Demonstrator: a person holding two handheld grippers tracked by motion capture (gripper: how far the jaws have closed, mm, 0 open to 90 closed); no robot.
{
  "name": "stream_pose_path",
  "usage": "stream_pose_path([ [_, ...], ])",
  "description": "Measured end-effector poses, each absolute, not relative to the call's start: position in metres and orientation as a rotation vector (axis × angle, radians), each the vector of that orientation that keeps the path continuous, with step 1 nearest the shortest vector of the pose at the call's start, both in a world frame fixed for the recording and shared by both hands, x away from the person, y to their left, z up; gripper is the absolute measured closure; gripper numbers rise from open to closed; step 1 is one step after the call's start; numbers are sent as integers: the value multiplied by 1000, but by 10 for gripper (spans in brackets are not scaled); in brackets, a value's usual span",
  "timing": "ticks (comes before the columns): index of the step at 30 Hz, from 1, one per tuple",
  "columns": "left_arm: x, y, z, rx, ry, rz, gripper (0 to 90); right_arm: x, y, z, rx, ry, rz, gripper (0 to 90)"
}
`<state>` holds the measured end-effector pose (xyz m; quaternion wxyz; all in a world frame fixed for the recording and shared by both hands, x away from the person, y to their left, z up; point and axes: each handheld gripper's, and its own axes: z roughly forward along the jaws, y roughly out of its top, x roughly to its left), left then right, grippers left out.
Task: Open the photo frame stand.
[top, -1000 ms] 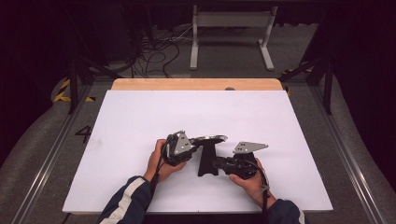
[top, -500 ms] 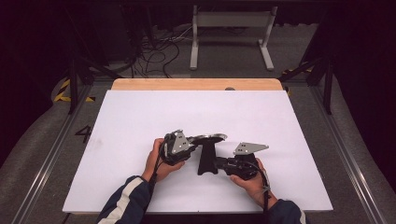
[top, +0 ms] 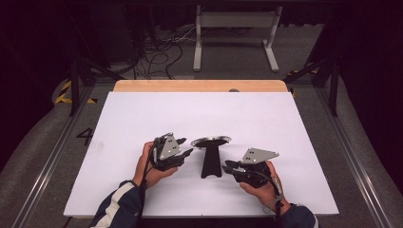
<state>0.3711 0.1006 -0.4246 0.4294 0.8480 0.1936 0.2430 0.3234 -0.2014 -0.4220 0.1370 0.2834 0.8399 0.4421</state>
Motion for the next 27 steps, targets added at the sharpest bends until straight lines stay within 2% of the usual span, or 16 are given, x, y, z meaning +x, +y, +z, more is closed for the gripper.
stream_pose_path([
  [8,352,133,-424,2107,531,620,475,319,-205,-415,794,2404,1304,767],
  [11,349,138,-426,2113,539,618,477,318,-203,-414,781,2404,1305,790],
  [14,345,145,-426,2103,553,640,503,317,-200,-415,770,2409,1305,816],
  [22,352,136,-427,2088,522,575,618,315,-194,-415,736,2414,1326,894],
  [25,356,133,-425,2068,510,528,571,315,-194,-414,733,2409,1333,897],
  [27,360,124,-424,2071,497,527,499,315,-191,-414,730,2408,1332,900],
])
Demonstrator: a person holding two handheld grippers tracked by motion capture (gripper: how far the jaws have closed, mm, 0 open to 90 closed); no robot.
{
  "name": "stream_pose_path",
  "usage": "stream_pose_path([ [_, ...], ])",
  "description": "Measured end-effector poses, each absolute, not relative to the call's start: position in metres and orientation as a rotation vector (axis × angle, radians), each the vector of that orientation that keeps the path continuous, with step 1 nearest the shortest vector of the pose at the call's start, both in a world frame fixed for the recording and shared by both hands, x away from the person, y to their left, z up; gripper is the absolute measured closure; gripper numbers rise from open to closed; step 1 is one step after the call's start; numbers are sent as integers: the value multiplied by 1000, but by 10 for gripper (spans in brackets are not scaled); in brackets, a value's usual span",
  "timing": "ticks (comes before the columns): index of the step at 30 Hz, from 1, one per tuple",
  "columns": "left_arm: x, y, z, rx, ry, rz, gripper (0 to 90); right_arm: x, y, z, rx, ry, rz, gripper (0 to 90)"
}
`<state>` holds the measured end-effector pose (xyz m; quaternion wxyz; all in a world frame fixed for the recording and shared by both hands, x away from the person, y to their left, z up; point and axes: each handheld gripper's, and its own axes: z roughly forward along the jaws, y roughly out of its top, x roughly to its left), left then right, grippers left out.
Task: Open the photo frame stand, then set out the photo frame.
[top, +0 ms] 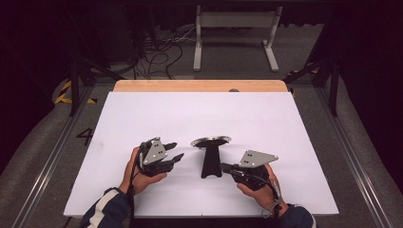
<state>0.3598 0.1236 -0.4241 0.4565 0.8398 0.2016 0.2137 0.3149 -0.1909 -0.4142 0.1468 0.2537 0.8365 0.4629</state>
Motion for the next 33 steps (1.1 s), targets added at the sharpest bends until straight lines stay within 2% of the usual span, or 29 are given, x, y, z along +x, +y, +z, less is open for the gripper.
stream_pose_path([
  [5,366,106,-424,2068,485,516,429,313,-185,-415,708,2412,1311,900],
  [14,378,84,-426,2066,493,512,413,312,-178,-416,683,2432,1300,900],
  [16,379,83,-427,2072,487,513,430,312,-177,-416,682,2429,1304,900],
  [19,383,80,-428,2075,458,518,521,312,-173,-418,689,2439,1335,900],
  [28,386,68,-435,2114,441,503,571,308,-143,-424,635,2446,1308,900],
  [31,391,71,-436,2095,456,488,654,309,-135,-427,639,2444,1300,900],
  [33,391,73,-436,2104,450,491,668,310,-132,-429,648,2444,1300,900],
])
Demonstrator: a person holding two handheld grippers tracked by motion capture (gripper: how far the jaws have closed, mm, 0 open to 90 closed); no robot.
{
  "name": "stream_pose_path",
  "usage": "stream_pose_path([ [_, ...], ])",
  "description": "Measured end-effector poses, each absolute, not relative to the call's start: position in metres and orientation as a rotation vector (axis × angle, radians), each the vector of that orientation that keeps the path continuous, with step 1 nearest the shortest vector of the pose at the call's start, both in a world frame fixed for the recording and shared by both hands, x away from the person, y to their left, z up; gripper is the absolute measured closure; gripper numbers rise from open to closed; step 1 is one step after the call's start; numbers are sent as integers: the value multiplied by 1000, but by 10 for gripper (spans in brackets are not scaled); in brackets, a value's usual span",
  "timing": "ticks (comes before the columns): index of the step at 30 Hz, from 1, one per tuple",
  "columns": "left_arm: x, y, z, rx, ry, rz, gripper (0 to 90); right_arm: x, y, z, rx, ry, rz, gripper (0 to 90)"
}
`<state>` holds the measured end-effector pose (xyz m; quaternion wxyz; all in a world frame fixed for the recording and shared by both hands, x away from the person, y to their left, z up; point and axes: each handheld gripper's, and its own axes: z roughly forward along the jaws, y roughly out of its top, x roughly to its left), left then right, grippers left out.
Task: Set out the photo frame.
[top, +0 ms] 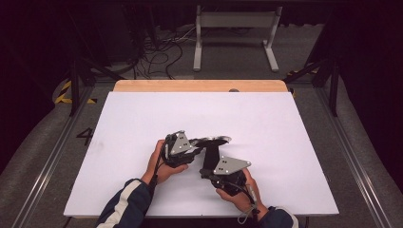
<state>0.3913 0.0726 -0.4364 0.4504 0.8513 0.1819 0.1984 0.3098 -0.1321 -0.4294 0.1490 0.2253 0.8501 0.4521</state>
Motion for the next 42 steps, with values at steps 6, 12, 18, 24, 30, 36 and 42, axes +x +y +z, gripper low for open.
stream_pose_path([
  [6,389,71,-436,2117,457,523,705,307,-113,-445,638,2436,1228,900],
  [12,386,71,-435,2138,466,536,711,306,-106,-455,646,2407,1175,897],
  [18,384,72,-433,2155,461,538,723,304,-104,-457,636,2385,1131,900],
  [24,378,69,-431,2181,439,581,757,313,-114,-459,721,2388,1177,900],
  [30,374,69,-431,2188,442,595,770,312,-116,-459,744,2378,1150,900],
  [36,374,69,-432,2175,437,589,780,313,-124,-457,769,2377,1147,900],
  [42,379,66,-437,2154,461,551,717,313,-127,-458,776,2385,1155,900],
])
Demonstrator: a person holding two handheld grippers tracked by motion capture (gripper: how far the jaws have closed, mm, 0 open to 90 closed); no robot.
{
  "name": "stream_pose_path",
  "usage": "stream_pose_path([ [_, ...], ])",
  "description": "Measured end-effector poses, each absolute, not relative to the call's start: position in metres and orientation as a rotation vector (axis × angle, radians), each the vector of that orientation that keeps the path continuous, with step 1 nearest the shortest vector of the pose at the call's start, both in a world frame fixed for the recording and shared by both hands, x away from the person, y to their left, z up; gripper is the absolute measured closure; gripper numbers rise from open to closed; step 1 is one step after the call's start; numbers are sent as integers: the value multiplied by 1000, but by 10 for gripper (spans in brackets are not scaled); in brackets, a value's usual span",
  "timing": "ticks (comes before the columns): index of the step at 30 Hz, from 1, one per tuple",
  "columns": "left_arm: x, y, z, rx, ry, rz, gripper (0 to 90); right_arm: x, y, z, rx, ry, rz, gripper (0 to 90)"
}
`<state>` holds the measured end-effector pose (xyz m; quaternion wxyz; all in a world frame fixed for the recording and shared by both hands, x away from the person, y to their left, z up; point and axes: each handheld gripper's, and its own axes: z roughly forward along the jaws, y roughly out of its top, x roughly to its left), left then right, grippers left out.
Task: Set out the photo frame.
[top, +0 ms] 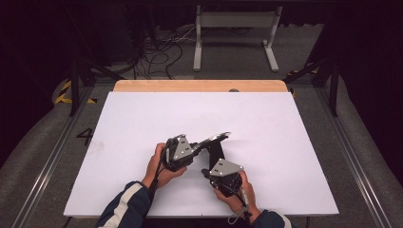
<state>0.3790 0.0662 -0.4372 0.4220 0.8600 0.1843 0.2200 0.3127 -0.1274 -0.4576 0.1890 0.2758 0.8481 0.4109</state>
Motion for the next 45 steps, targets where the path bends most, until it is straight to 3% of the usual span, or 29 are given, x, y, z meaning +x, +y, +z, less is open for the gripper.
stream_pose_path([
  [2,380,65,-439,2151,464,537,686,312,-128,-458,768,2389,1157,900],
  [6,382,63,-440,2155,463,548,767,311,-130,-457,772,2388,1164,900],
  [11,381,63,-439,2174,434,559,784,311,-135,-456,788,2386,1155,900],
  [25,374,66,-437,2202,425,562,779,313,-150,-448,818,2353,1176,900],
  [34,377,65,-443,2200,452,543,751,308,-130,-455,775,2358,1181,900],
  [45,375,66,-443,2226,433,575,794,310,-130,-462,813,2334,1076,900],
])
